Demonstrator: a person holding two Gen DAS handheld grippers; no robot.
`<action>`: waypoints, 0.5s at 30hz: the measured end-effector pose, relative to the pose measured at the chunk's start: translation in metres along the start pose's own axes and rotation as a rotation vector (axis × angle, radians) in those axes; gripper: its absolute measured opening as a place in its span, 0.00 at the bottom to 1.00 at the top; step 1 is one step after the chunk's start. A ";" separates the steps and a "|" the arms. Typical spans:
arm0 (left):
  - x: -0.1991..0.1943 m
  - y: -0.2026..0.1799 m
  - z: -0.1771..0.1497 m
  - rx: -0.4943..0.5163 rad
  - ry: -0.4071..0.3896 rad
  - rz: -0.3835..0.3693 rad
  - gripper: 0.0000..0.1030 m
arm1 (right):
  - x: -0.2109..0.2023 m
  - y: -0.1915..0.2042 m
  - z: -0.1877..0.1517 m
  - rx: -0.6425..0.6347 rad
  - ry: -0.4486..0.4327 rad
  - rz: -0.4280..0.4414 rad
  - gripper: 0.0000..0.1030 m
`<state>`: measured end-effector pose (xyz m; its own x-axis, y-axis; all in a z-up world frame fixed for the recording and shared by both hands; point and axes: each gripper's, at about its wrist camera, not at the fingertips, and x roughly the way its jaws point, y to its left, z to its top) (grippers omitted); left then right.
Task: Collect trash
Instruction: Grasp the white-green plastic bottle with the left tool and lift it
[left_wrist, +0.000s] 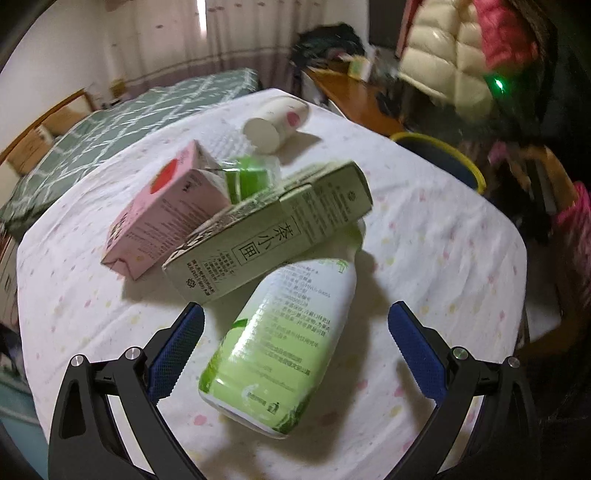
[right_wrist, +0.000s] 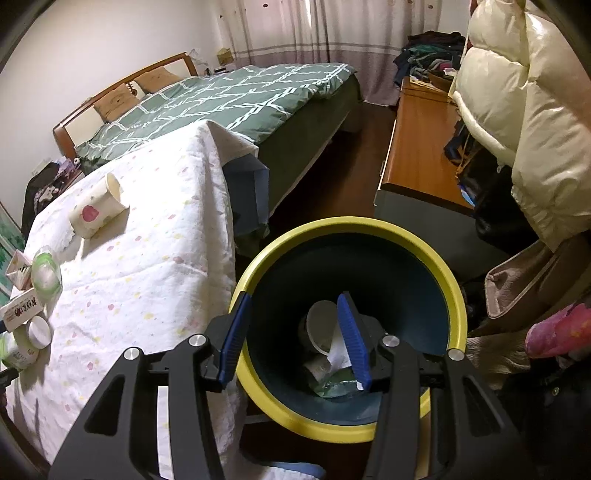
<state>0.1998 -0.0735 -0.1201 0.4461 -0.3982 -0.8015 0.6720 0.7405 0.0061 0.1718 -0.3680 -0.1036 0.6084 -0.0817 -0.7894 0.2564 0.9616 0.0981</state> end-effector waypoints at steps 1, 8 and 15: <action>-0.001 -0.001 0.002 0.019 0.006 -0.025 0.94 | 0.000 0.001 0.000 -0.002 0.001 0.002 0.45; 0.008 -0.021 0.011 0.122 0.114 -0.094 0.85 | 0.009 0.008 -0.001 -0.017 0.022 0.023 0.45; 0.031 -0.020 0.028 0.150 0.241 -0.101 0.71 | 0.013 0.011 -0.004 -0.029 0.027 0.041 0.45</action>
<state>0.2173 -0.1160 -0.1284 0.2311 -0.3128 -0.9213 0.7937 0.6083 -0.0074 0.1791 -0.3578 -0.1151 0.5976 -0.0354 -0.8010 0.2092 0.9713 0.1132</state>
